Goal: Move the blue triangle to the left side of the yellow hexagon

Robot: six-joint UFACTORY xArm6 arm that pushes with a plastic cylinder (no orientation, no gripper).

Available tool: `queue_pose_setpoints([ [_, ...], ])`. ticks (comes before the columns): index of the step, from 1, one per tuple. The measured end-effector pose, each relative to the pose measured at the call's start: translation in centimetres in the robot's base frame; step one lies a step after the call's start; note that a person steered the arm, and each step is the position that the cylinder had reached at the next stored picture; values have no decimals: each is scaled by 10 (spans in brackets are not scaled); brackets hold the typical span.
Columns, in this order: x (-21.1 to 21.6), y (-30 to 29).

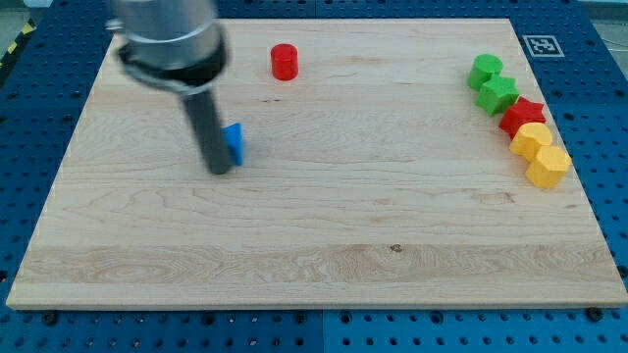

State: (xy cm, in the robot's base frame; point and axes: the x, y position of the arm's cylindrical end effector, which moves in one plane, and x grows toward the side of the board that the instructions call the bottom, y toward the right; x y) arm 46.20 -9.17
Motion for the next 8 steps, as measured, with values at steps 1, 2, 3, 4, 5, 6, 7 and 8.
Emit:
queue_pose_setpoints([
  [1,0,-13],
  [2,-5,-78],
  [3,-52,-89],
  [4,-76,-71],
  [5,-48,-33],
  [6,-14,24],
  [7,12,100],
  [8,35,162],
])
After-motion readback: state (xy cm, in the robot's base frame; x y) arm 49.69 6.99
